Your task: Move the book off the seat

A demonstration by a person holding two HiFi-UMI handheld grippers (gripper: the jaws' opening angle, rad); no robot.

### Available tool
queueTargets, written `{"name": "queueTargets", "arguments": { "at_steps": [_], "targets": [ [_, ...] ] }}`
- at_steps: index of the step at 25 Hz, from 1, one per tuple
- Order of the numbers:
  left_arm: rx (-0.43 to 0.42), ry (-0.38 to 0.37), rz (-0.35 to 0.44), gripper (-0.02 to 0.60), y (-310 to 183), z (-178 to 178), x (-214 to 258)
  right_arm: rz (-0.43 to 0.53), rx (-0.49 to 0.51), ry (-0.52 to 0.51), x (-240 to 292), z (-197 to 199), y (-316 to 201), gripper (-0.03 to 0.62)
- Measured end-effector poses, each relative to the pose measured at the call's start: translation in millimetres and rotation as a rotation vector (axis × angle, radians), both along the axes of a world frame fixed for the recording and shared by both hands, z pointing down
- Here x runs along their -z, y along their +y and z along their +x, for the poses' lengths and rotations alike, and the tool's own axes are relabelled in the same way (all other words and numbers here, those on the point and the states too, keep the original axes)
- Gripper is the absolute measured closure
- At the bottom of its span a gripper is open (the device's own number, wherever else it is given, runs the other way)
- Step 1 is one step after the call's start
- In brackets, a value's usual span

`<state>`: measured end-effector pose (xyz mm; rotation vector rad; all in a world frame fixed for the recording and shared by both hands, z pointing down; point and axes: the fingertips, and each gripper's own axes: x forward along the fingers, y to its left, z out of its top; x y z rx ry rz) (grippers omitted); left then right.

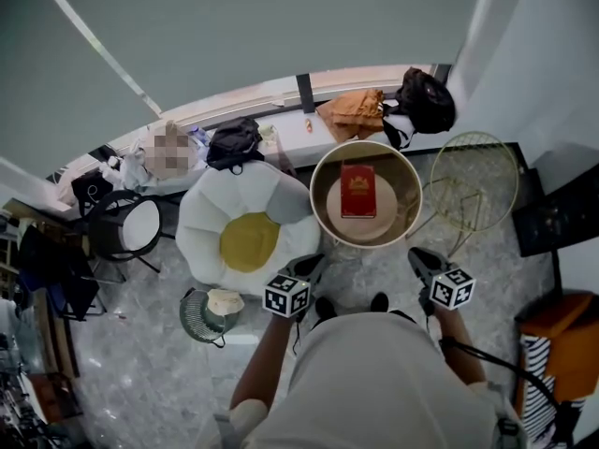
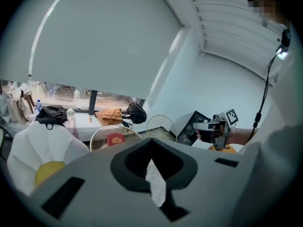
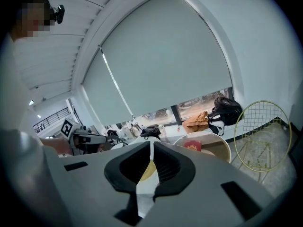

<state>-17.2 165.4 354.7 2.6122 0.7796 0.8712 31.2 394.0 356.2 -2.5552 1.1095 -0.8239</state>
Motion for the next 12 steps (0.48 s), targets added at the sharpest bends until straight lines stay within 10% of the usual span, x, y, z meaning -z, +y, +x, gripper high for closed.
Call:
{"name": "queueTargets", "arguments": {
  "at_steps": [12],
  "targets": [
    [0.011,-0.001,0.011,0.580,17,0,3,0.039,-0.027,-0.002,3,3,21,0.545]
  ]
}}
